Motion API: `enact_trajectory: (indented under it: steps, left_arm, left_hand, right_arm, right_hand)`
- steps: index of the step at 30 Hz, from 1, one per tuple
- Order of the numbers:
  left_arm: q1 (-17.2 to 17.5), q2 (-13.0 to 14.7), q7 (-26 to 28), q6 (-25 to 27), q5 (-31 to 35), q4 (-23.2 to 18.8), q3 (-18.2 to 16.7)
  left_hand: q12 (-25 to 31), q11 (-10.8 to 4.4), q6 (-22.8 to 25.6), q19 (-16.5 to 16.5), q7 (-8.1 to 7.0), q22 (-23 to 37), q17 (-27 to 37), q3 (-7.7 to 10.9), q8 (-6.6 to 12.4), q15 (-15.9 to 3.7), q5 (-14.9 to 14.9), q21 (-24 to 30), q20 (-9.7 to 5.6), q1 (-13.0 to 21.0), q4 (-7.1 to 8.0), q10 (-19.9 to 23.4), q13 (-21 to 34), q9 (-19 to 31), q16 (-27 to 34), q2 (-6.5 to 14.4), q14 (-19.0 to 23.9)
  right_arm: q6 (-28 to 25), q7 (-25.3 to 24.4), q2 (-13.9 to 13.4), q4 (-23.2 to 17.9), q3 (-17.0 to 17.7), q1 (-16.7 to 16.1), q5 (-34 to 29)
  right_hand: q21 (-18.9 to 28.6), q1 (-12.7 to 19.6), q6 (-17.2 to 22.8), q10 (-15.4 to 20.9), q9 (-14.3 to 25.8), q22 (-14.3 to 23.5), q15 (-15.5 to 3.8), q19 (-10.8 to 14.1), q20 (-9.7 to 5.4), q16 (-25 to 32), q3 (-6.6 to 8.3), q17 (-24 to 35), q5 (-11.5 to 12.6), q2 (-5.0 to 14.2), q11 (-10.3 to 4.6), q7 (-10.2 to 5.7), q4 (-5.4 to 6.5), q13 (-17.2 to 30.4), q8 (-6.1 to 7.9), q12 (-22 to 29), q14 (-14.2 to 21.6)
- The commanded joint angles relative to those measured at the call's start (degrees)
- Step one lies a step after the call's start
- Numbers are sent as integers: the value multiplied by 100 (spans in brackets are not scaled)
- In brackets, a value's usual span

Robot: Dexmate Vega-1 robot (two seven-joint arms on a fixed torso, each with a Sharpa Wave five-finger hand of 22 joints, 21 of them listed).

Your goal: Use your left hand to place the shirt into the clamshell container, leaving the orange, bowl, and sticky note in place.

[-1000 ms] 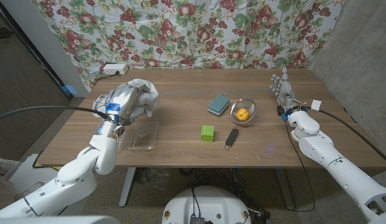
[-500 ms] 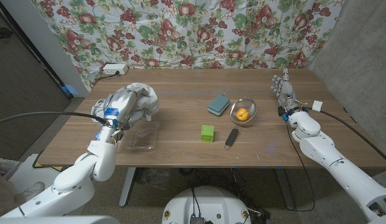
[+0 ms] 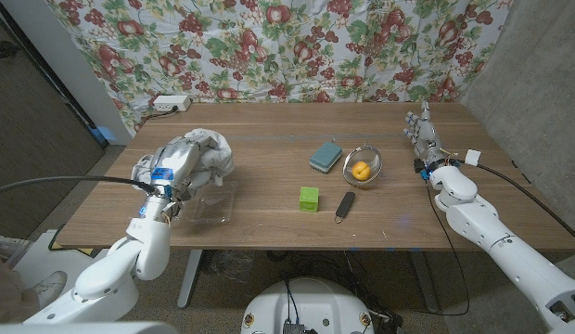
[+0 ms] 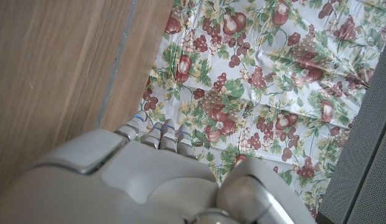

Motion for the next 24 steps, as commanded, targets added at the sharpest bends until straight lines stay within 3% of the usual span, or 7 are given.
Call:
enact_trajectory:
  steps: [1, 24]
  left_arm:
    - [215, -136, -60, 75, 76, -26, -129]
    - [610, -267, -254, 179, 192, -108, -350]
  left_hand:
    - [120, 47, -45, -45, -3, 13, 25, 825, 33, -1286, 52, 33, -836, 311, -124, 184, 2011, 28, 24, 422, 779]
    - [155, 46, -44, -130, -11, -63, 42, 768, 48, -1287, 60, 63, -831, 308, -133, 169, 2001, 10, 55, 481, 712]
  right_arm:
    - [-48, -51, -17, -17, 2, -14, -10]
    - [-100, -83, -58, -85, 32, -72, 9]
  right_hand:
    - [18, -16, 27, 17, 10, 12, -28, -7, -7, -17, 3, 6, 3, 1, 10, 16, -22, 24, -3, -8, -30]
    - [16, -21, 24, 18, 10, 12, -28, -7, -7, -16, 5, 6, 6, -1, 9, 13, -24, 24, -4, -8, -27]
